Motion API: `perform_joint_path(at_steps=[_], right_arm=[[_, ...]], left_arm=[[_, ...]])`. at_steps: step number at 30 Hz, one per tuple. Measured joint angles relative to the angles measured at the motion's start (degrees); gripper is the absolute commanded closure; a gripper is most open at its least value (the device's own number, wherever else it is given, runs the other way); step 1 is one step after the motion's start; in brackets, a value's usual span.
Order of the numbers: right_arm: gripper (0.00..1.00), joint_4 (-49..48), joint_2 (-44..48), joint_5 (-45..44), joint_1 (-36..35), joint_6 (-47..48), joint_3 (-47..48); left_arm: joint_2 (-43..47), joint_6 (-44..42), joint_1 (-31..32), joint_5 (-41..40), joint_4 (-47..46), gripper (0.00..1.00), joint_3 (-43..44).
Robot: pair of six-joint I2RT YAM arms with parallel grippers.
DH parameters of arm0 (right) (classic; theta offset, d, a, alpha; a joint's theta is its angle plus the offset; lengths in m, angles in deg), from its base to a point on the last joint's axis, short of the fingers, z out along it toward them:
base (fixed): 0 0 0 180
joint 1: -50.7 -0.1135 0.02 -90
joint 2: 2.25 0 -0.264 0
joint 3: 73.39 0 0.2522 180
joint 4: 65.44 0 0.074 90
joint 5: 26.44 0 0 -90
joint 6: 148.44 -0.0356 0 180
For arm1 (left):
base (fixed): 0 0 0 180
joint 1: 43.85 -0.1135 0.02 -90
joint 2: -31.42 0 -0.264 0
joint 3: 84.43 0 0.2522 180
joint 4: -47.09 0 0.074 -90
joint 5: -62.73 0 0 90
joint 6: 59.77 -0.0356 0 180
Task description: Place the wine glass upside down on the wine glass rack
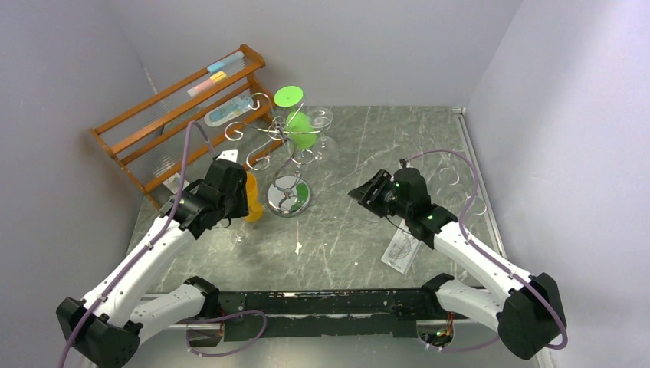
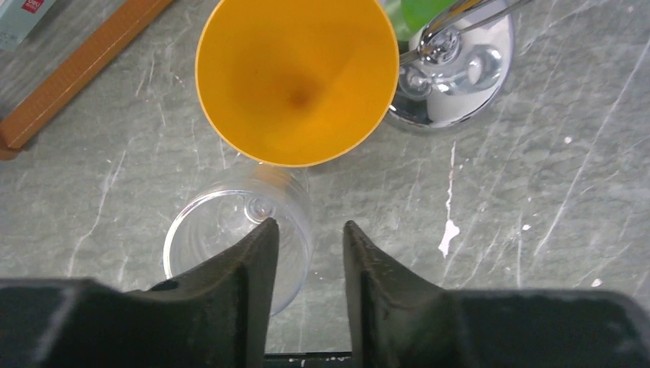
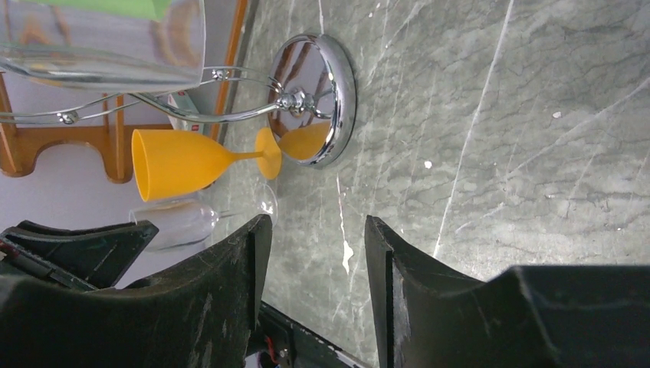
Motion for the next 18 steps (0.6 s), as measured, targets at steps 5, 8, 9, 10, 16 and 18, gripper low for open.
perform_joint_path(at_steps=[5,8,9,10,16,18], right_arm=[[0.49,0.2,-0.76,-0.79,-0.76,-0.04,0.13],[0.49,0.17,-0.74,-1.22,-1.03,-0.2,0.13],[0.49,0.2,-0.72,-1.33,-1.05,-0.26,0.13],[0.49,0.2,-0.68,-1.46,-1.05,-0.35,0.13],[0.43,1.03,0.96,-1.44,-1.05,-0.5,0.2],[0.36,1.75,1.77,-1.42,-1.05,-0.79,0.35]], left_arm=[[-0.24,0.11,0.0,0.55,-0.04,0.76,-0.83],[-0.22,0.26,0.0,0.74,0.09,0.9,-0.85],[-0.22,0.44,0.0,0.81,0.22,0.94,-0.85],[-0.22,0.46,0.0,0.98,0.35,0.95,-0.83],[0.59,-0.85,0.0,5.88,0.52,0.95,-0.48],[1.44,-1.68,0.0,8.94,0.63,0.95,-0.02]])
